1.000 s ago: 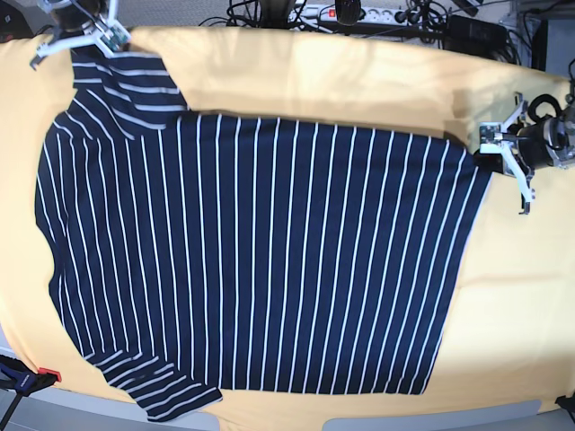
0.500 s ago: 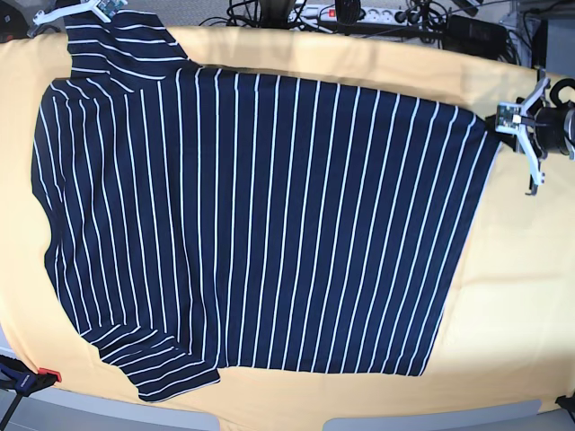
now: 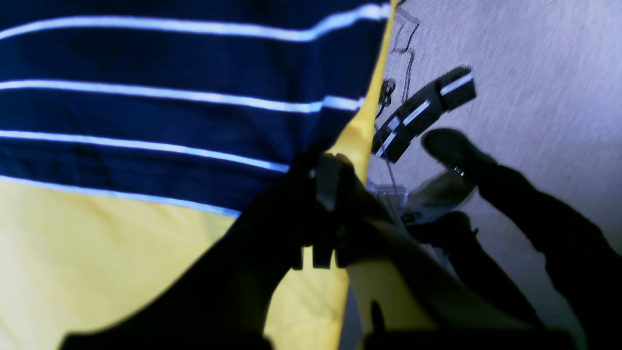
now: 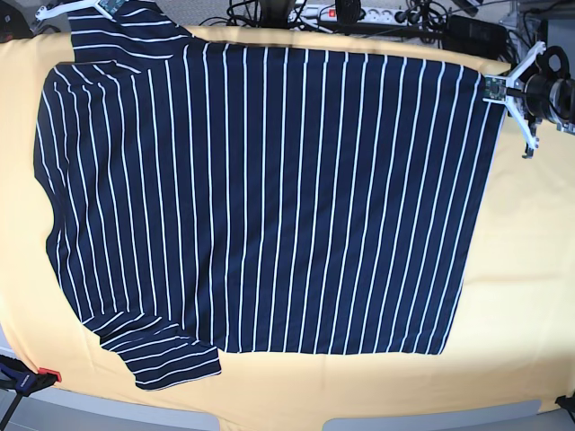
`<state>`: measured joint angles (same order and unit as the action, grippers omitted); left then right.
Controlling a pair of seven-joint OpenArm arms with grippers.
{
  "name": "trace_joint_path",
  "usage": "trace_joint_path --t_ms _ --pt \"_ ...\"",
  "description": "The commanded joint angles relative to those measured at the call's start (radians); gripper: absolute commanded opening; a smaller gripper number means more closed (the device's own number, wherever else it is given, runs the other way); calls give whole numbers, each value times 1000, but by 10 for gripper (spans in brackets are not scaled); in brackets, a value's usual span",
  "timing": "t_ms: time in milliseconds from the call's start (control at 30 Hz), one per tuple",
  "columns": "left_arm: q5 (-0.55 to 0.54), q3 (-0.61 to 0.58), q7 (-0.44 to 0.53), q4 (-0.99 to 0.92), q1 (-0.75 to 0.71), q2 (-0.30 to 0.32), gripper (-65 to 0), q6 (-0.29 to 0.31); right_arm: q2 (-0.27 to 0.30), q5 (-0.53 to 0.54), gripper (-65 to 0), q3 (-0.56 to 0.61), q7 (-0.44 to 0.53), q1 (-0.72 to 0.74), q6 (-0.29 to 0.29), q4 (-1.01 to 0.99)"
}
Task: Fold the T-shirt properly
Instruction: 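Lift the shirt edges with both grippers and pull them apart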
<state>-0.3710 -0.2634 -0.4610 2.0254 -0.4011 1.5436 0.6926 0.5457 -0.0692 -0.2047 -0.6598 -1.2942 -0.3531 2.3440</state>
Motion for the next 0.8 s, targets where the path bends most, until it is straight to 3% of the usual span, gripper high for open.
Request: trace_joint_path --t_ms 0,200,333,433,633,767 --pt "-16 9 -10 19 10 10 -650 6 6 -14 -650 -6 0 -15 8 12" --pt "-27 9 -66 97 20 10 -650 6 6 -86 -650 -6 58 -15 96 12" --pt "-27 9 -107 155 39 10 -650 6 11 -147 -650 -6 57 -15 107 12" --pt "-18 10 -115 178 39 10 -650 6 42 -180 -650 -6 58 -15 175 12" --pt "141 10 -116 178 39 10 -650 6 120 -276 -650 -6 100 -15 278 12" --pt "224 10 -116 179 39 10 -650 -77 168 -252 -650 -6 141 -5 280 12"
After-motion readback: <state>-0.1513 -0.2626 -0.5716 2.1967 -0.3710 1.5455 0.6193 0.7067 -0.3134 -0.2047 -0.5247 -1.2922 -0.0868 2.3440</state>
